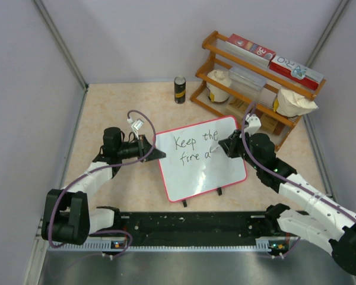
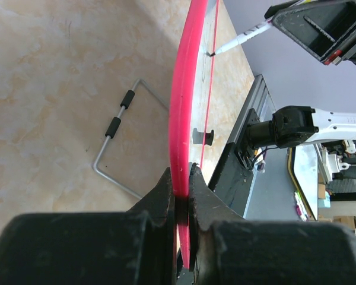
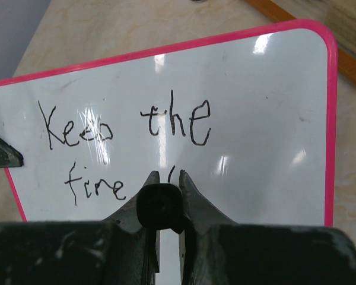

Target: Write a sentence on the whiteboard

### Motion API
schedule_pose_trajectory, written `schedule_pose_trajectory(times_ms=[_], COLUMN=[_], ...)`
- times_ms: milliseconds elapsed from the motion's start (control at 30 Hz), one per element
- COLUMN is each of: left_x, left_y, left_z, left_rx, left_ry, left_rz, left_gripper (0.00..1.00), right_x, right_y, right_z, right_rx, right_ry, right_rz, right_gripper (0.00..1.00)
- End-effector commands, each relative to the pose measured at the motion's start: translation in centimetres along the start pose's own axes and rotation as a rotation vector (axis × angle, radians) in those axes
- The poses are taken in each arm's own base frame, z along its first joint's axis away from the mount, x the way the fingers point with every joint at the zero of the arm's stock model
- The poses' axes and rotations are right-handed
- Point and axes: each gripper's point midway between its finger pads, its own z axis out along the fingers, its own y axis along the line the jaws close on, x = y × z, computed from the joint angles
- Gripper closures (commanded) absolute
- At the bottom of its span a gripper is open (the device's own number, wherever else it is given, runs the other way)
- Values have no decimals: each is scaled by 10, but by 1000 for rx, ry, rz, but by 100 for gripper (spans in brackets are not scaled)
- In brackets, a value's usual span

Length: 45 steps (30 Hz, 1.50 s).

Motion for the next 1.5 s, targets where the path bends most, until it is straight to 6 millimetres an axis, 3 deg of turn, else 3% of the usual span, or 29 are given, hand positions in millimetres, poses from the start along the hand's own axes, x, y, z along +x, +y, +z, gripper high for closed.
schedule_pose_trajectory(times_ms=[0,533,733,1167,1467], left_x=[5,5,6,7,6], left_y=[26,27,28,28,27], left_z=[0,0,0,0,-1], left_rx=[-106,-107,-109,-110,-109], left_ry=[-17,-16,-16,-16,-17], left_rz=[68,67,66,64,68], left_gripper=[100,100,100,100,100], right_x=[19,30,13,-39,-48], right_y=[-11,-19,-20,-1,3], right_z=[-4,-10,-11,-23,-16], right_rx=[23,47,71,34,25], right_ry=[52,68,10,-120,-126], right_rz=[3,5,-5,-2,-9], right_gripper=[100,100,100,100,100])
